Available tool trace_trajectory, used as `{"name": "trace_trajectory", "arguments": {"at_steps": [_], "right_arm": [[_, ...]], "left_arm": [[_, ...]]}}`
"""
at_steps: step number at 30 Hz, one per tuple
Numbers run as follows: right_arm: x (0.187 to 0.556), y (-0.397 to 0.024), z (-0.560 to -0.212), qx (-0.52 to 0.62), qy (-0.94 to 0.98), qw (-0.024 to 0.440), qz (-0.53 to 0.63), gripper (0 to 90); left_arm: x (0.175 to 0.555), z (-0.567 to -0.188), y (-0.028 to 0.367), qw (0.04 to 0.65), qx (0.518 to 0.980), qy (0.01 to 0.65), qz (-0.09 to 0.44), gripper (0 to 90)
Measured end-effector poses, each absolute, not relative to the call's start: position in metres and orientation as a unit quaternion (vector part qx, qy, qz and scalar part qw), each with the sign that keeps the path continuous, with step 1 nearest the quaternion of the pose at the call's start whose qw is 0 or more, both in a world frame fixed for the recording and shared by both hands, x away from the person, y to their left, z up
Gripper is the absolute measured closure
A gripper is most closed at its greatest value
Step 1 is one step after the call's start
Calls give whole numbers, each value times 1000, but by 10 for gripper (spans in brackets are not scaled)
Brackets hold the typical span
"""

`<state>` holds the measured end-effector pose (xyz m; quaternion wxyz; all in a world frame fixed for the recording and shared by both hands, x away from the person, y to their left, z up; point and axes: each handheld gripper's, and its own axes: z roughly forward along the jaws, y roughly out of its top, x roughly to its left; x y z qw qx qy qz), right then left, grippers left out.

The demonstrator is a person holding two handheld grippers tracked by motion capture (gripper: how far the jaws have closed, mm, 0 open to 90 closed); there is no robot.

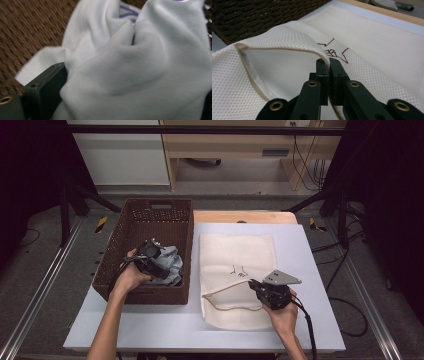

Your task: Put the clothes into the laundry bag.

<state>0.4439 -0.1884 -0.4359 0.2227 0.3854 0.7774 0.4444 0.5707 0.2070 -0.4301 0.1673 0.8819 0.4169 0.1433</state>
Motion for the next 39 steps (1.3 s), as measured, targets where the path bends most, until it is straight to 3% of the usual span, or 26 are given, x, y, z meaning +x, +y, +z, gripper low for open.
{"name": "trace_trajectory", "arguments": {"at_steps": [4, 6, 7, 14, 17, 24, 33, 39], "right_arm": [[444, -189, -435, 387, 777, 222, 444, 867], [444, -189, -435, 389, 776, 221, 444, 868], [444, -189, -435, 389, 776, 221, 444, 868], [444, -190, -435, 389, 776, 220, 444, 869], [445, -190, -435, 389, 776, 220, 444, 869], [444, -191, -435, 390, 775, 220, 445, 870], [444, -192, -434, 393, 774, 219, 445, 870], [445, -193, -434, 392, 773, 221, 447, 870]], "left_arm": [[571, -432, 205, 155, 890, 409, 130, 82], [571, -432, 205, 157, 893, 403, 122, 198], [571, -432, 205, 157, 895, 401, 118, 198], [567, -428, 202, 158, 903, 380, 123, 490], [564, -426, 200, 160, 905, 370, 136, 568], [558, -414, 205, 209, 887, 371, 182, 619], [547, -396, 217, 293, 831, 393, 263, 628], [543, -384, 227, 341, 800, 401, 289, 628]]}}
